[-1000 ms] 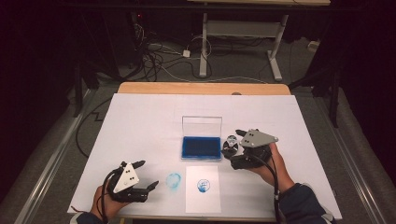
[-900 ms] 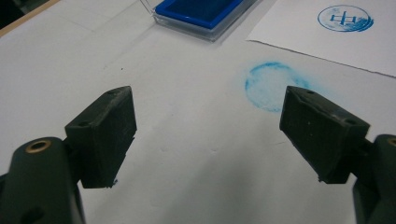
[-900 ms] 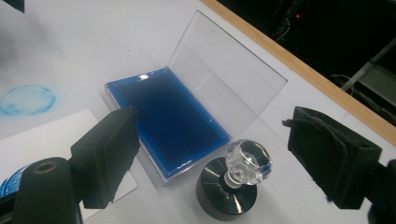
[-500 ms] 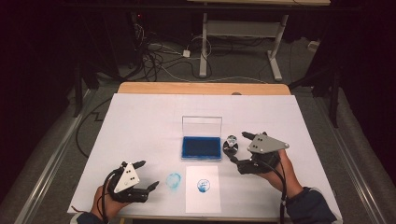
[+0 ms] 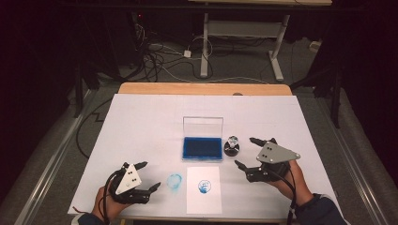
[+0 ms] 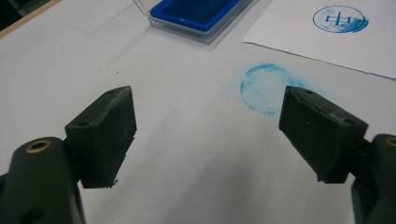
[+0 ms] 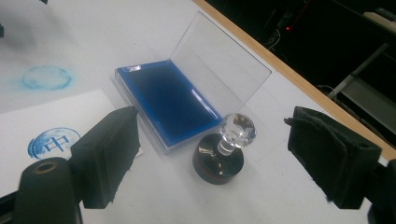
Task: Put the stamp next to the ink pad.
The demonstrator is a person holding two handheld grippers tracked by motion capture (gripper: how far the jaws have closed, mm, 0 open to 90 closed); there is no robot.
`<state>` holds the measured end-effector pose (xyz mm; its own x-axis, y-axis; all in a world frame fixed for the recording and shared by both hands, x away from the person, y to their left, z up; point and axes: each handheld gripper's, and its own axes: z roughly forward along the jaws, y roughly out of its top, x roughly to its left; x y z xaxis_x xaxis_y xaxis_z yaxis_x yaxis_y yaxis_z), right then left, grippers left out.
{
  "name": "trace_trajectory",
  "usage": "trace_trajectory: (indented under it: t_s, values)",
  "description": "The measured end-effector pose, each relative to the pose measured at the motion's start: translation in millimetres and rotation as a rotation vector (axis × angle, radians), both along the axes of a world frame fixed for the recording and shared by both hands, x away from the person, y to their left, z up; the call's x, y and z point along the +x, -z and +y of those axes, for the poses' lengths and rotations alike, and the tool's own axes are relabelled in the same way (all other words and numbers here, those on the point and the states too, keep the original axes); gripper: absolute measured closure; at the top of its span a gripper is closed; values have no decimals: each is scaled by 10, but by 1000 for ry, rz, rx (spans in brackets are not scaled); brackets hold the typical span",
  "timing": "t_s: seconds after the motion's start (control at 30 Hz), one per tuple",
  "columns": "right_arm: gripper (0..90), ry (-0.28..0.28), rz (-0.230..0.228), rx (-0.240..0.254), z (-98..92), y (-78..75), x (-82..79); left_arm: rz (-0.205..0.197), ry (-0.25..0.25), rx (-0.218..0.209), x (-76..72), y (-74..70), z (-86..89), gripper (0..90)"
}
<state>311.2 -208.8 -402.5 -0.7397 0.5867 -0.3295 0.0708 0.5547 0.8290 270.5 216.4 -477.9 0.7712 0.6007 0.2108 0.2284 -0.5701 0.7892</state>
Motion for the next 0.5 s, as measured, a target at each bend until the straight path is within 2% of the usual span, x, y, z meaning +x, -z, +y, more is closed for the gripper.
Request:
trace_trajectory:
  t_s: [0.23,0.37,0.43,0.5]
  values:
    - [163,20,-11,3,-82,54,-91,-4,-2,6,2,0,-7,178]
    - [165,39,-19,5,-156,124,-144,-6,1,7,-1,-4,-11,178]
    - [165,42,-8,13,-196,162,-166,-6,3,7,0,-2,-15,178]
    - [165,50,-14,2,-236,195,-192,-5,5,9,3,1,-21,178]
